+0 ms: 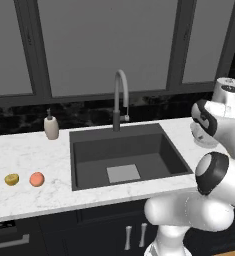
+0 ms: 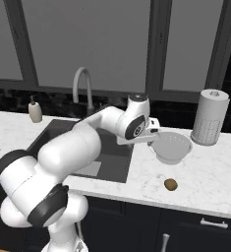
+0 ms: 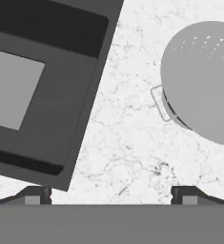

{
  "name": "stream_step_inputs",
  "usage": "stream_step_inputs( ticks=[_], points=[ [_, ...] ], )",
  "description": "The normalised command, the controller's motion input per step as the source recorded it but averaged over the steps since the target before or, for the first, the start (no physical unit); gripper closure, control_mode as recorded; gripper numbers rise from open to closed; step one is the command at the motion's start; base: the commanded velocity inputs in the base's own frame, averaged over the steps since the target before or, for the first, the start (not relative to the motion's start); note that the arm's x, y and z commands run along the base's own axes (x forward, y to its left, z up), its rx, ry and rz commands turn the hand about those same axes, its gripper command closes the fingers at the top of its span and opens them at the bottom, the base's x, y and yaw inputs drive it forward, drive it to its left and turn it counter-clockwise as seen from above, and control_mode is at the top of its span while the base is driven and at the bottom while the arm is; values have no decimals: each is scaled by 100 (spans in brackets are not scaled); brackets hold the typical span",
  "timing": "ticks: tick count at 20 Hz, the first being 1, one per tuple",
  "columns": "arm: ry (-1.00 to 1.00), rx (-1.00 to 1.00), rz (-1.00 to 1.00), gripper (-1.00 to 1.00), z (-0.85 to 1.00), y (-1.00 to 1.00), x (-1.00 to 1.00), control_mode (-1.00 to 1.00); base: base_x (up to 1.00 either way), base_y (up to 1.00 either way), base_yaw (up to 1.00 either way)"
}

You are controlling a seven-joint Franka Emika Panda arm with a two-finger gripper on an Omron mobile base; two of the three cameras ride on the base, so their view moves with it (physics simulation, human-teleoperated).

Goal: Put the colander in the sink, put the kiwi, peach, kiwi in the colander, and turn on the sink faucet and pour water over the colander.

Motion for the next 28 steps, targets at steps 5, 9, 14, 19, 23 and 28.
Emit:
stream_step_inputs(
  ticks=[5,9,14,19,23,28],
  points=[
    [0,-9,10,-100,-27,-14,28,-100,0,0,0],
    [0,-8,10,-100,-30,-10,25,-100,0,0,0],
    [0,-6,8,-100,-31,-11,14,-100,0,0,0],
    [0,-1,7,-100,-22,-15,20,-100,0,0,0],
    [0,0,6,-100,-20,-14,23,-100,0,0,0],
    [0,-1,5,-100,-10,-13,27,-100,0,0,0]
  ],
)
